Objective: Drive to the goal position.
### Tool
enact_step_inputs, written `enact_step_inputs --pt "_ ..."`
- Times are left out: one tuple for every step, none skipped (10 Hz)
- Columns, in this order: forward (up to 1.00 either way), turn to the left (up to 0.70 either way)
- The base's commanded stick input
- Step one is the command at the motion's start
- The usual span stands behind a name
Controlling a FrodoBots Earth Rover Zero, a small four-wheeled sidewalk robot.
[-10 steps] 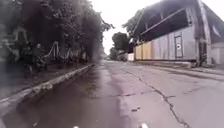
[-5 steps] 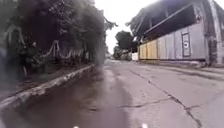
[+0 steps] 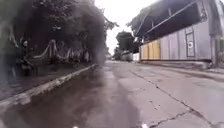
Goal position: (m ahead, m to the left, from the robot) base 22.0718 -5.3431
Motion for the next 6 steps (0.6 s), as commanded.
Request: enact_step_inputs --pt "0.85 0.00" --pt "0.85 0.00" --pt "0.85 0.00" --pt "0.85 0.00" --pt "0.85 0.00" --pt "0.85 0.00"
